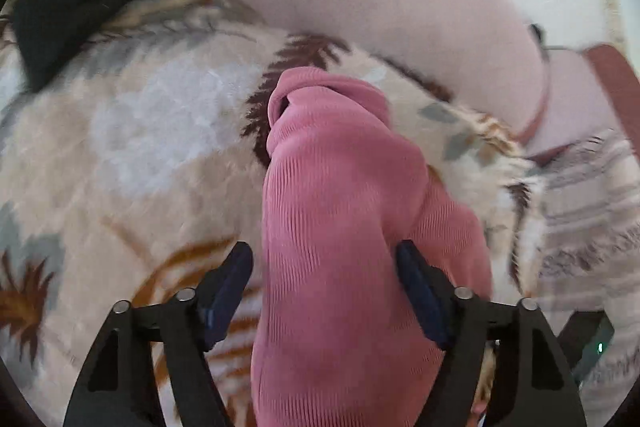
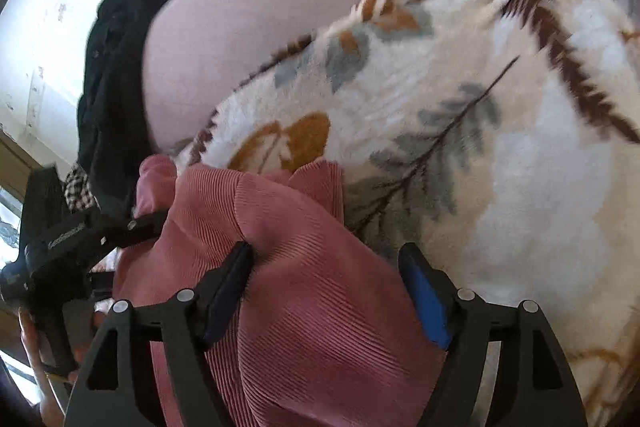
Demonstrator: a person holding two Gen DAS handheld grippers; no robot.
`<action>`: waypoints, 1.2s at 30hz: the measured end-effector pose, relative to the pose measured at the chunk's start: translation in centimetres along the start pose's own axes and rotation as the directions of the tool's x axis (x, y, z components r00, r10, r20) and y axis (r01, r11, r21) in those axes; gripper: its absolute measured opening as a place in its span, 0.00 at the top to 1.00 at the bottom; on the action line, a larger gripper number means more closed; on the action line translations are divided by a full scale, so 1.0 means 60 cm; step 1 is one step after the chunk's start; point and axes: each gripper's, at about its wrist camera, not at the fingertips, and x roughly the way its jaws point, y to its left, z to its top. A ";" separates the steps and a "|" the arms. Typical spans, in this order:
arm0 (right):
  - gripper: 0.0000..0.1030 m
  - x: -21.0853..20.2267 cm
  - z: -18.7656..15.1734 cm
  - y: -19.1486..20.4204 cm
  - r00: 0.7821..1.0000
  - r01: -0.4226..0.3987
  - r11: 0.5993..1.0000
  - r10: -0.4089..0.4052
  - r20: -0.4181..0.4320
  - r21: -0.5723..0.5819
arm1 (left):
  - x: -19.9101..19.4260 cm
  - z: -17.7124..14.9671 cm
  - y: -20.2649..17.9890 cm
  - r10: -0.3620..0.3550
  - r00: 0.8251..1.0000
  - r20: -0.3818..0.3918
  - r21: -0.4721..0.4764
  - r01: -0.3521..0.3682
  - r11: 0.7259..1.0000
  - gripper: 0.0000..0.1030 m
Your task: Fold large clothes
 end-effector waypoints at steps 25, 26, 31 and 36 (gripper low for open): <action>0.25 -0.158 -0.155 0.007 1.000 -0.023 0.988 0.021 -0.014 -0.154 | -0.171 -0.302 0.026 0.034 0.997 0.069 0.189 -0.047 0.981 0.27; 0.24 -0.167 -0.145 0.000 1.000 -0.028 0.991 0.029 0.007 -0.134 | -0.176 -0.295 0.034 0.007 0.999 0.054 0.168 -0.016 0.986 0.27; 0.22 -0.146 -0.107 -0.041 0.990 -0.134 0.990 0.135 -0.034 0.030 | -0.162 -0.252 0.073 -0.138 0.990 0.014 0.017 0.138 0.990 0.27; 0.21 -0.078 -0.100 -0.044 0.973 -0.211 0.970 0.220 -0.068 0.119 | -0.116 -0.211 0.075 -0.222 0.975 -0.032 -0.053 0.220 0.974 0.26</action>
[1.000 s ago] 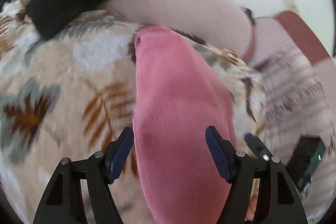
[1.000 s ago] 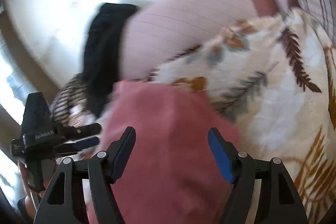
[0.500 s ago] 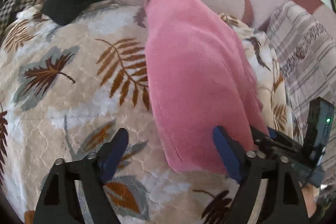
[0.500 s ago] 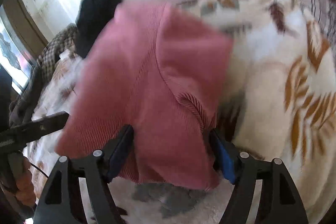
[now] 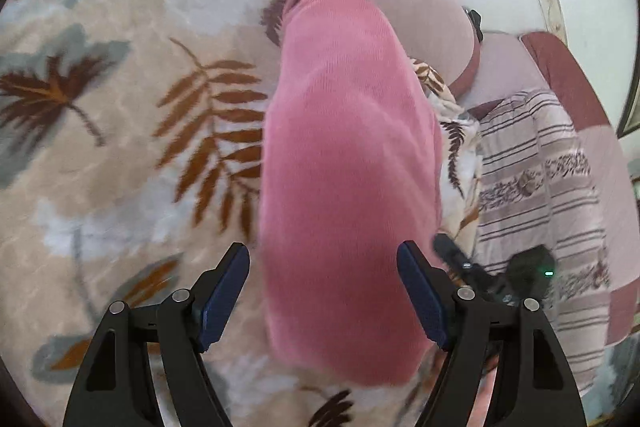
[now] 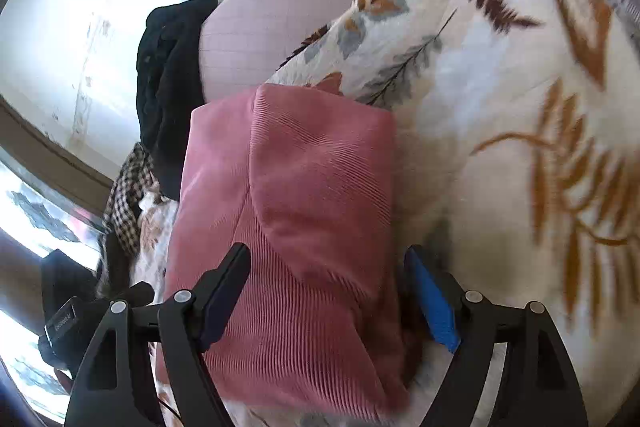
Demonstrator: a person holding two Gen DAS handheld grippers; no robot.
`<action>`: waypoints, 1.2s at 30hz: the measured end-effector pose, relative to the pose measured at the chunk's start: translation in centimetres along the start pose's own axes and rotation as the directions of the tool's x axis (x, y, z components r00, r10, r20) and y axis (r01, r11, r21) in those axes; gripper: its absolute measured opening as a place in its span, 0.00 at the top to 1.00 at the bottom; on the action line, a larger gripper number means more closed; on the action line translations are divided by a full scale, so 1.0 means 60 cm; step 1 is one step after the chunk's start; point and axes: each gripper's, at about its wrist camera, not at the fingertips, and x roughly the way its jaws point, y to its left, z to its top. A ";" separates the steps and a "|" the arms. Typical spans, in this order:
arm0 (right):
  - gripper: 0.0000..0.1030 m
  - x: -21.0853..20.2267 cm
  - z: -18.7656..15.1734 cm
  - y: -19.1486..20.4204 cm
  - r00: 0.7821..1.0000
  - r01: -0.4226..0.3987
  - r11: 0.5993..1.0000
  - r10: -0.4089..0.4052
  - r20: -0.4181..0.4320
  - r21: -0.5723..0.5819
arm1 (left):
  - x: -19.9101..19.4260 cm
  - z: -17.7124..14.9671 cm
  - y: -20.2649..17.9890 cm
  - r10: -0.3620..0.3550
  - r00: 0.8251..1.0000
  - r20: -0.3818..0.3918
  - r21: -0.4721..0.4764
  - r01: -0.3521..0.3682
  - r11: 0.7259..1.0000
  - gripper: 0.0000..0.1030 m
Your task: Fold large clothes
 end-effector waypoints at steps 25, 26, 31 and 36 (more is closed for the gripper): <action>0.64 -0.021 -0.103 0.195 0.981 -0.192 0.946 0.194 -0.017 -0.263 | -0.169 -0.062 0.008 0.088 0.976 0.201 0.115 -0.113 0.987 0.57; 0.64 -0.020 -0.123 0.206 0.977 -0.212 0.940 0.211 -0.031 -0.269 | -0.187 -0.077 0.025 0.099 0.975 0.199 0.111 -0.122 0.986 0.56; 0.58 0.051 -0.197 0.207 0.979 -0.174 0.958 0.142 -0.148 -0.228 | -0.183 -0.136 0.134 0.225 0.967 0.119 0.033 -0.230 0.973 0.47; 0.39 0.063 -0.208 0.201 0.986 -0.118 0.974 0.092 -0.139 -0.193 | -0.215 -0.146 0.163 0.172 0.979 0.106 0.015 -0.175 0.985 0.44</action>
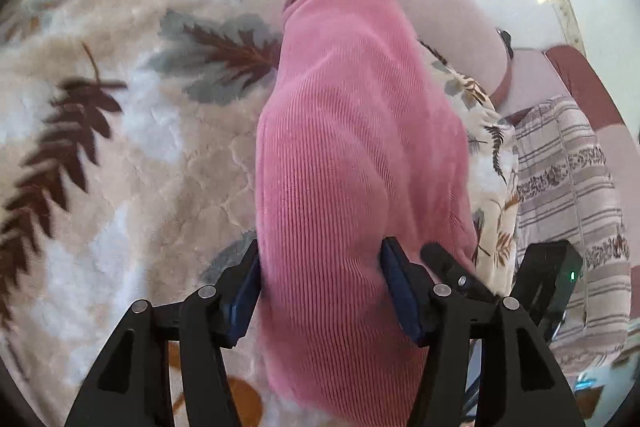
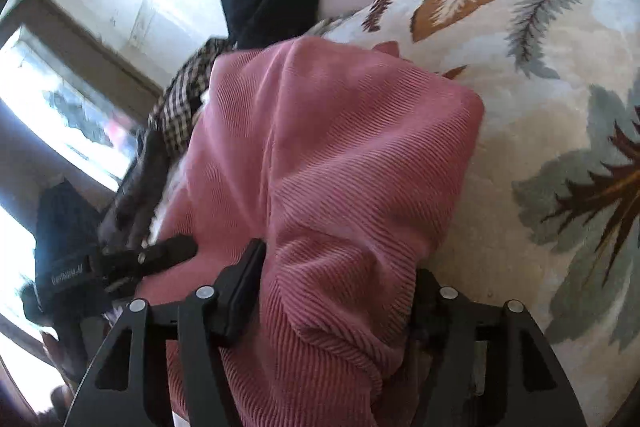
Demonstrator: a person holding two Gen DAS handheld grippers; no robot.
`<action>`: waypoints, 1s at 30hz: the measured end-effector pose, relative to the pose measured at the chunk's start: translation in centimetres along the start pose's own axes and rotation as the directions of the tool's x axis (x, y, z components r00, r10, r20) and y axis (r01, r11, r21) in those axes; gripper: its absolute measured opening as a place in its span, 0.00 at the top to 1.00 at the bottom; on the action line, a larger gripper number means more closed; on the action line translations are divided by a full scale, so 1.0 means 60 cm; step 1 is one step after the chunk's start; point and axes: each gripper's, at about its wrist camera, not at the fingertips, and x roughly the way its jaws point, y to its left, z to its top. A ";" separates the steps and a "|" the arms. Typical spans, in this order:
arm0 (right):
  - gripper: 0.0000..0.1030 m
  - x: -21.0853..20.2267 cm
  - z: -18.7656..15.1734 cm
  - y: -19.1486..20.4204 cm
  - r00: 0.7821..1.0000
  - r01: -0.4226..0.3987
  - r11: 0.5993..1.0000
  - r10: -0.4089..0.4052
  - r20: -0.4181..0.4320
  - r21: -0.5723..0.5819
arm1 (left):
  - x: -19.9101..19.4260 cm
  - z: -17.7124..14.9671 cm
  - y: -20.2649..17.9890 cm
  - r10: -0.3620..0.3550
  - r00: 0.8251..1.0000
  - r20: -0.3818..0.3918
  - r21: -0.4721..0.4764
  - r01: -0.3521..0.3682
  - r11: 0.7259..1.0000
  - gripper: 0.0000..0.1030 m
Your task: Fold large clothes
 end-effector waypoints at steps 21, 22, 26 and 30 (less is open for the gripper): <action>0.71 0.007 0.034 0.014 0.971 0.240 0.960 -0.234 0.056 -0.143 | -0.051 -0.156 -0.133 0.167 0.968 0.187 0.458 -0.236 0.857 0.41; 0.69 -0.003 0.035 0.021 0.970 0.242 0.959 -0.235 0.064 -0.144 | -0.052 -0.146 -0.127 0.153 0.973 0.175 0.442 -0.217 0.870 0.41; 0.66 -0.052 0.026 0.039 0.979 0.180 0.973 -0.163 0.124 -0.144 | -0.050 -0.103 -0.089 0.087 0.988 0.126 0.336 -0.125 0.934 0.42; 0.61 -0.057 -0.026 0.037 0.971 0.233 0.954 -0.219 0.093 -0.189 | -0.053 -0.115 -0.083 0.083 0.988 0.133 0.337 -0.123 0.933 0.41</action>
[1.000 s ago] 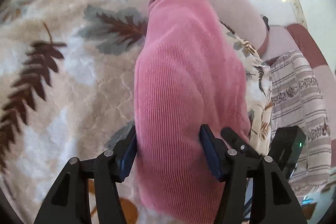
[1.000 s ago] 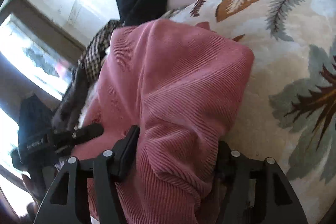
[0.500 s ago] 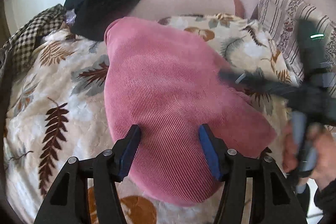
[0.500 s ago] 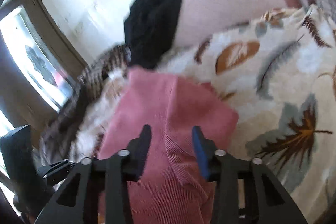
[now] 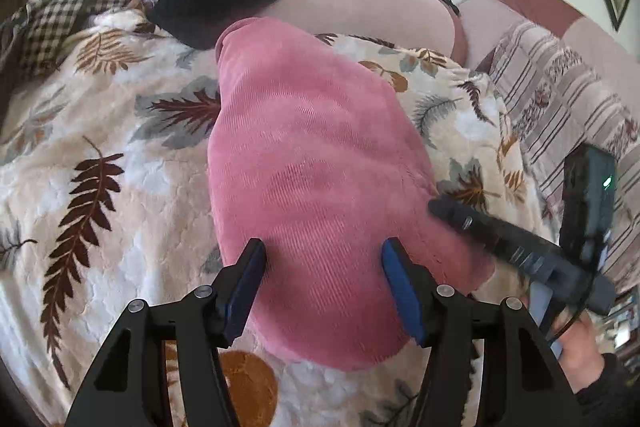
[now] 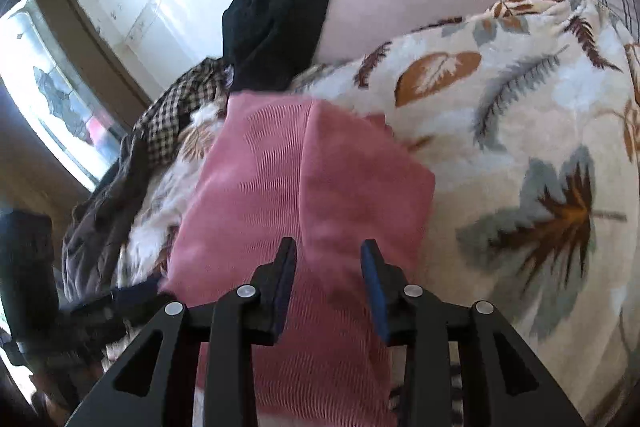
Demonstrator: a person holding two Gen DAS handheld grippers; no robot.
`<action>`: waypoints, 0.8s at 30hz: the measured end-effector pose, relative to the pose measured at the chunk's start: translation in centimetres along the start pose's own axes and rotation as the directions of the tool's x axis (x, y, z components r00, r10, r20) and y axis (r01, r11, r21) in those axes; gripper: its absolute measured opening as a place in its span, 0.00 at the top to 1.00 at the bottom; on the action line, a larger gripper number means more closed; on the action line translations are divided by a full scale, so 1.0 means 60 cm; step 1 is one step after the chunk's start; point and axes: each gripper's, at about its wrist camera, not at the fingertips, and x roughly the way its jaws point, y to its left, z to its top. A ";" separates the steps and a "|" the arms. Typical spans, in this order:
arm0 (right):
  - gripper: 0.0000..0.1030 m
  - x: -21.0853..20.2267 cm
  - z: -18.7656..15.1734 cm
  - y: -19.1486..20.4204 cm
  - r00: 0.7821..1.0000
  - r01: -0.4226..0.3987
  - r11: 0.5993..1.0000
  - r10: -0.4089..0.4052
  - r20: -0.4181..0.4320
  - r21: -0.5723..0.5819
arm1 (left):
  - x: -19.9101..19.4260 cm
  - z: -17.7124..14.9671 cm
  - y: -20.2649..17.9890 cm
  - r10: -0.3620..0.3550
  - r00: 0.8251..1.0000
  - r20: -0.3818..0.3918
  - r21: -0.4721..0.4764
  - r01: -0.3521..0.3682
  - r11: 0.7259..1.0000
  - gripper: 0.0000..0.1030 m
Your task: Fold large clothes
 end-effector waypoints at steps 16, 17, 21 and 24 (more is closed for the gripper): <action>0.16 -0.108 -0.069 0.073 0.938 0.312 0.943 -0.325 -0.122 -0.112 | -0.118 -0.074 -0.006 0.112 0.994 0.014 -0.007 -0.112 0.994 0.38; 0.16 -0.106 -0.073 0.072 0.932 0.319 0.941 -0.333 -0.147 -0.109 | -0.120 -0.075 -0.008 0.117 0.993 0.011 -0.003 -0.117 0.993 0.37; 0.16 -0.118 -0.096 0.071 0.940 0.277 0.958 -0.287 -0.186 -0.076 | -0.130 -0.091 -0.019 0.151 0.989 0.009 0.012 -0.151 0.988 0.34; 0.15 -0.141 -0.104 0.081 0.946 0.288 0.954 -0.297 -0.130 -0.082 | -0.132 -0.096 -0.027 0.182 0.983 0.007 0.035 -0.182 0.983 0.33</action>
